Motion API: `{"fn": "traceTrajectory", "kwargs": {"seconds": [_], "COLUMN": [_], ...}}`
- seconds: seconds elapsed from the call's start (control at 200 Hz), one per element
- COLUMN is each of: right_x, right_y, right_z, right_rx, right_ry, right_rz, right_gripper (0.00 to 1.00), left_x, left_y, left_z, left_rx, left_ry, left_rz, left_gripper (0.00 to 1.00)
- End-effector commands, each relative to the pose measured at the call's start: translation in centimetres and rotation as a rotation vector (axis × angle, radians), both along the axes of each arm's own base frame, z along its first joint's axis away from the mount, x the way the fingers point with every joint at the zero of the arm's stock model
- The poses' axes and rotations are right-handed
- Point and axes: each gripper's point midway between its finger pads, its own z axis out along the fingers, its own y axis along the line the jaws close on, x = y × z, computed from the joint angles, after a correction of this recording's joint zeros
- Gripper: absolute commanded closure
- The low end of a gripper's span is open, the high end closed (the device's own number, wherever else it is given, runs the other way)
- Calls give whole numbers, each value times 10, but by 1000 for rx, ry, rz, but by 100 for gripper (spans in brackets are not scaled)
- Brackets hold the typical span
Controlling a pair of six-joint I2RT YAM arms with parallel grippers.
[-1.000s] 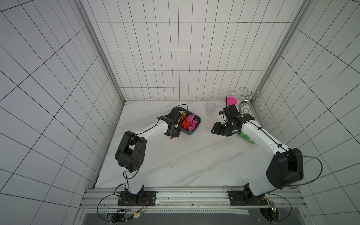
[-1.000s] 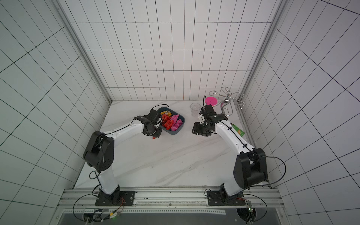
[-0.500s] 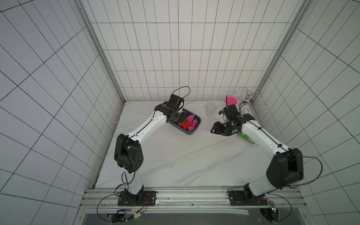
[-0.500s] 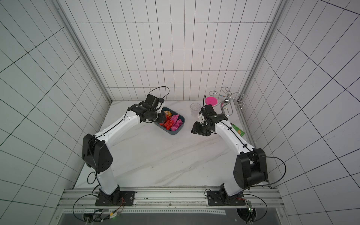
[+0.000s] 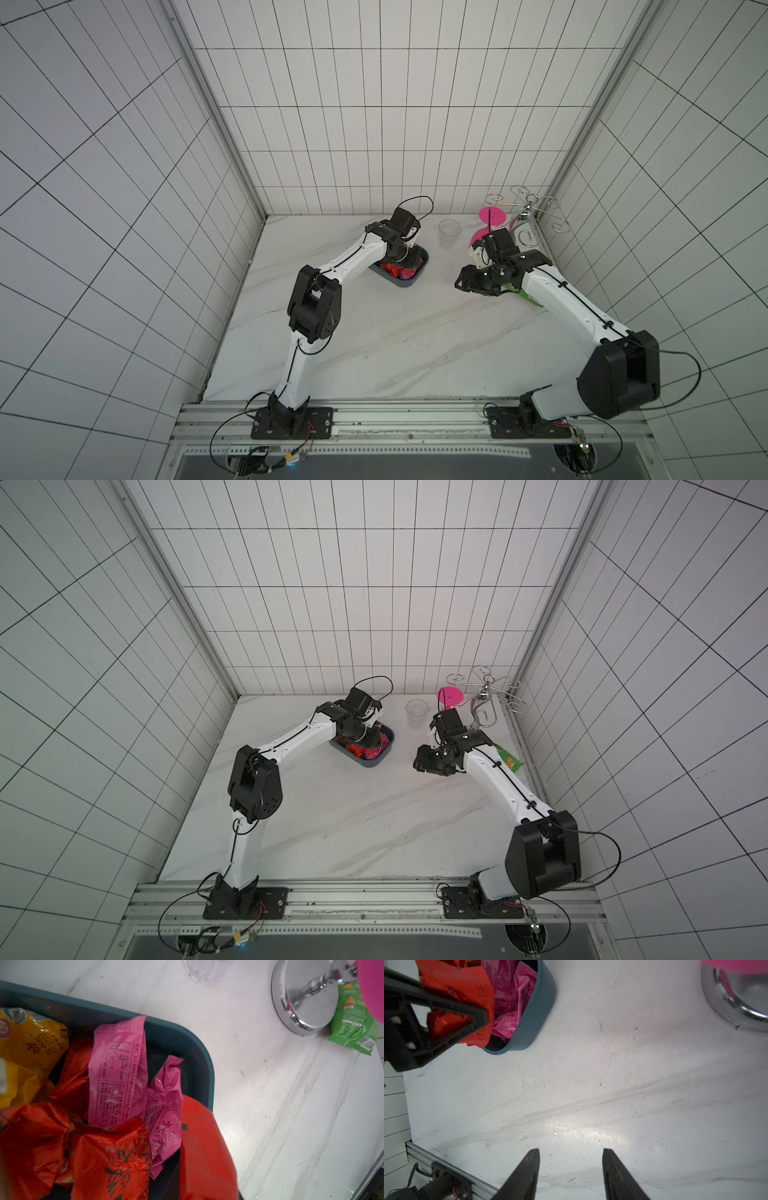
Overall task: Put the tea bags into the storage box
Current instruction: Place the tea bag in the storage box, then reset both arms
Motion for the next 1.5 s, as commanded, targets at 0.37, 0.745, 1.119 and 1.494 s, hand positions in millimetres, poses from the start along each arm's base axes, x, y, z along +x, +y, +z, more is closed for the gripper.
{"fn": "traceTrajectory", "kwargs": {"seconds": [0.37,0.745,1.119,1.494], "right_x": [4,16,63,99], "right_y": [-20,-34,-106,-190], "right_z": [1,5,15,-23], "right_rx": [-25,-102,-385,-427], "right_ry": [-15,-77,-570,-727], "right_rz": [-27,-54,-203,-449], "right_gripper": [47,46,46,41], "left_x": [23,37,10,-37], "left_y": [2,36,148,315], "left_z": [-15,35,108,62], "left_rx": [56,128,49,75], "left_ry": [-60,-192,-280,-478], "left_rz": [16,170,469,828], "left_gripper": [65,2,2,2]}}
